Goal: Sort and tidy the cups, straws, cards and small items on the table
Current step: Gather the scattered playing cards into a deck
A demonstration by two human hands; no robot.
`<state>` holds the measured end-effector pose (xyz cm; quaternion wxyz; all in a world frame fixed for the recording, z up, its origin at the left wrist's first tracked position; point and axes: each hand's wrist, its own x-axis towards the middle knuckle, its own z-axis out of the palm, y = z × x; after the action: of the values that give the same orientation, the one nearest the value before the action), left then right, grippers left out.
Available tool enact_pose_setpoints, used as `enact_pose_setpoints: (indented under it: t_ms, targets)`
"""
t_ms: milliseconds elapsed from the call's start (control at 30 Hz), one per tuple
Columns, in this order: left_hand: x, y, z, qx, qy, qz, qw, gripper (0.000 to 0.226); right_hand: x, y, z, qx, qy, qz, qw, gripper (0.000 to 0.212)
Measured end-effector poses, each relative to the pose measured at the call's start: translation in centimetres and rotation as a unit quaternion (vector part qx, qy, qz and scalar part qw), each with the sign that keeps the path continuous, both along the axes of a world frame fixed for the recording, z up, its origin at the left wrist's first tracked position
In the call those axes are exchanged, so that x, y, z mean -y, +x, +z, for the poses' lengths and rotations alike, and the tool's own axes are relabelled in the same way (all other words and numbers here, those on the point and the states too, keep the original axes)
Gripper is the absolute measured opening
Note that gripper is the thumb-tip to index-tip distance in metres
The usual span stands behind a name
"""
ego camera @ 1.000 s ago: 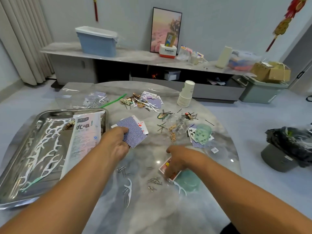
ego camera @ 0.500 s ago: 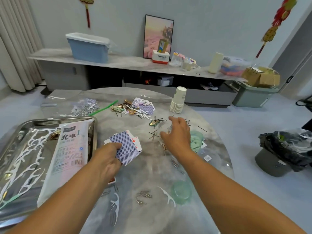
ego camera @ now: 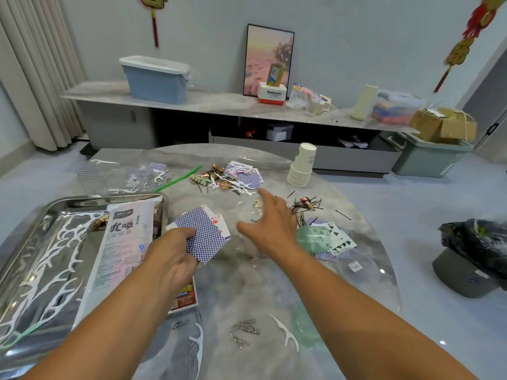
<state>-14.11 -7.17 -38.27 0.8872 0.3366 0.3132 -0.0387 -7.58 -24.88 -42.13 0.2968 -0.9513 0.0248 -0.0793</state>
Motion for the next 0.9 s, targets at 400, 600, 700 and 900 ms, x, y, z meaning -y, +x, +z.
enact_pose_setpoints:
  t_ms: [400, 600, 700, 900]
  targets:
    - [0.4, -0.3, 0.0, -0.006, -0.024, -0.023, 0.999, 0.04, 0.4, -1.1, 2.7, -0.112, -0.162, -0.029, 0.98, 0.05]
    - [1.4, -0.6, -0.4, -0.014, -0.018, -0.043, 0.999, 0.037, 5.4, -1.5, 2.3, -0.364, -0.276, -0.063, 0.887, 0.075]
    - [1.3, -0.6, -0.2, -0.013, -0.023, -0.042, 0.999, 0.038, 5.6, -1.9, 1.6, -0.359, -0.281, -0.06, 0.888, 0.069]
    - [0.6, -0.6, 0.3, -0.005, -0.024, -0.025, 0.999, 0.036, 3.9, -2.0, 3.9, -0.226, -0.042, -0.046, 0.972, 0.052]
